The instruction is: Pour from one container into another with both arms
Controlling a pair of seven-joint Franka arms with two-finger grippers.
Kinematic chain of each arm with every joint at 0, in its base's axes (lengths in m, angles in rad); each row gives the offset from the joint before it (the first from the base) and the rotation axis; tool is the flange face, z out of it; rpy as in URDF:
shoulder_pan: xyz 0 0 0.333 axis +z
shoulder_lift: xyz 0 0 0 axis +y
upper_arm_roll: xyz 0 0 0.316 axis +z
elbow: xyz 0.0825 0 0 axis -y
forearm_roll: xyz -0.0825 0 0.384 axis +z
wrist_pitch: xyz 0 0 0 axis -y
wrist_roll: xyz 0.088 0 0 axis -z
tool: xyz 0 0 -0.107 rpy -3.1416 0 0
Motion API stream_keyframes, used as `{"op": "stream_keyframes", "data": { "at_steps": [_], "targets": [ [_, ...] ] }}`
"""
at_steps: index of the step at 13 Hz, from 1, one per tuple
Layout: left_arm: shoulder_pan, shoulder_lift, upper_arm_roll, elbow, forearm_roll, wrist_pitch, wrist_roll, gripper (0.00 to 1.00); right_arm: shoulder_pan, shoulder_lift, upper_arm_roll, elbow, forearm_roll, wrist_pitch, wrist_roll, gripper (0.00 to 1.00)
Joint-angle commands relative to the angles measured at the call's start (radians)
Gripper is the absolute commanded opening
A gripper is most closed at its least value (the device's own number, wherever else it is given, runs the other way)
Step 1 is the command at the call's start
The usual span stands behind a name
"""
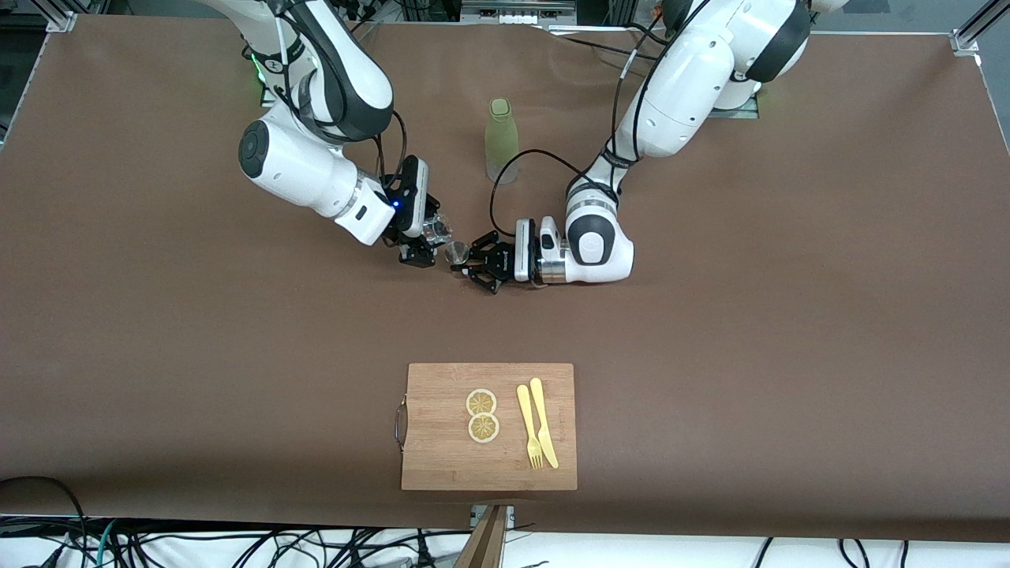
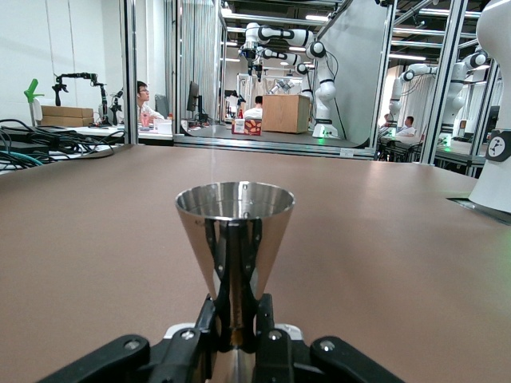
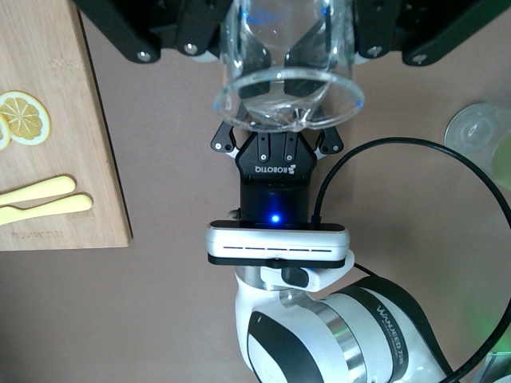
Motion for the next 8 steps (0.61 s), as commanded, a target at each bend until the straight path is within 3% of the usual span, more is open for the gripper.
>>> {"op": "stream_keyframes", "data": {
  "at_steps": [1, 8],
  "targets": [
    [-0.011, 0.019, 0.006, 0.023, -0.021, 0.018, 0.025, 0.00, 0.012, -0.028, 0.003, -0.026, -0.025, 0.021, 0.024, 0.03],
    [-0.013, 0.019, 0.006, 0.023, -0.021, 0.018, 0.027, 0.00, 0.021, -0.028, 0.003, -0.028, -0.029, 0.030, 0.024, 0.03]
  ]
}}
